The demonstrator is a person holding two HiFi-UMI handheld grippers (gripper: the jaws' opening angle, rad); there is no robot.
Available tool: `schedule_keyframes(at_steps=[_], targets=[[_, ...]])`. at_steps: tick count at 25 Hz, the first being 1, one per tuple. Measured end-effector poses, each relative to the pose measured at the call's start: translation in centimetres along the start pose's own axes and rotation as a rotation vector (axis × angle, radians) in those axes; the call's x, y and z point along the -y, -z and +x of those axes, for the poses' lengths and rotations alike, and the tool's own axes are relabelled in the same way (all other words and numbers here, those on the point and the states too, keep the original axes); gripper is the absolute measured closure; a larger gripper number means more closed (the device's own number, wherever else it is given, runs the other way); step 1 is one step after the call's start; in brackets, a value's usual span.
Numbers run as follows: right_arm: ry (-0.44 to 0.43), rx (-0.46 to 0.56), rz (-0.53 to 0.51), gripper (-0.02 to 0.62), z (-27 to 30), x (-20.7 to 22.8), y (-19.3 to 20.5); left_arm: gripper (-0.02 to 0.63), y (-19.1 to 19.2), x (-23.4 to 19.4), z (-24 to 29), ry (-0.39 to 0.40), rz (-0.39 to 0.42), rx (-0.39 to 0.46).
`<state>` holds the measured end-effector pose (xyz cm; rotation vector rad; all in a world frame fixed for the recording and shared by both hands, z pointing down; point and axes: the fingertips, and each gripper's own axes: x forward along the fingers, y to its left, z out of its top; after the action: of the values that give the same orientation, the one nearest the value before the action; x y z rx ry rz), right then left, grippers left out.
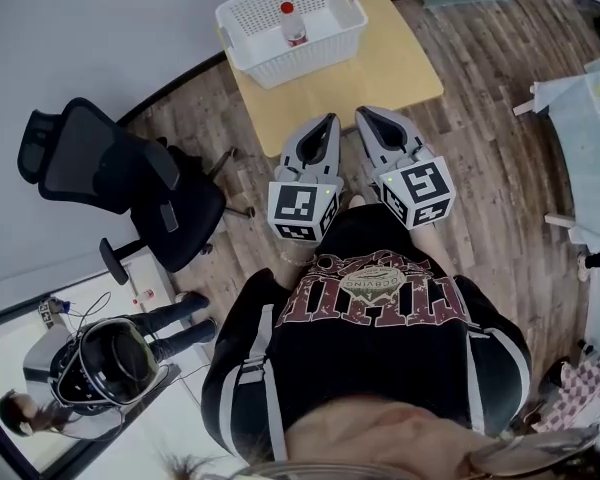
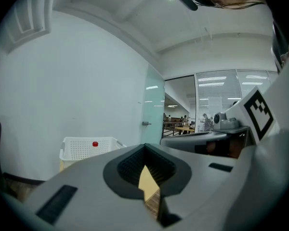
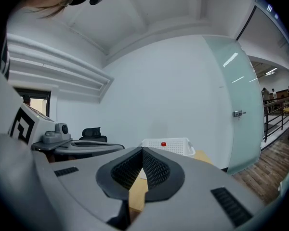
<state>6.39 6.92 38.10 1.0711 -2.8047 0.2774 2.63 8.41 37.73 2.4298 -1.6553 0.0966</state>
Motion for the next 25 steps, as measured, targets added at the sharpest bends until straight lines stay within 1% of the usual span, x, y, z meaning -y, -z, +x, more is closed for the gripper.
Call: schedule_keyframes(at_steps=[8,15,25], targets=[[-0.009,-0.005,0.017,0.578,0.7,0.8,0.3,0.560,0.0,-0.7,0.8,-0.021,0.001,-0.009],[0.004,-0.007,0.022,0.578,2.3,1.9,0.1,0.560,-0.5,-2.1,2.7,-0.010,-0.006,-0.002],[0.031,-0.006,0.023,0.578,6.0,3.5,-0.8,0.560,-1.1,-5.2,5.8,0.016,-0.013,-0.005]])
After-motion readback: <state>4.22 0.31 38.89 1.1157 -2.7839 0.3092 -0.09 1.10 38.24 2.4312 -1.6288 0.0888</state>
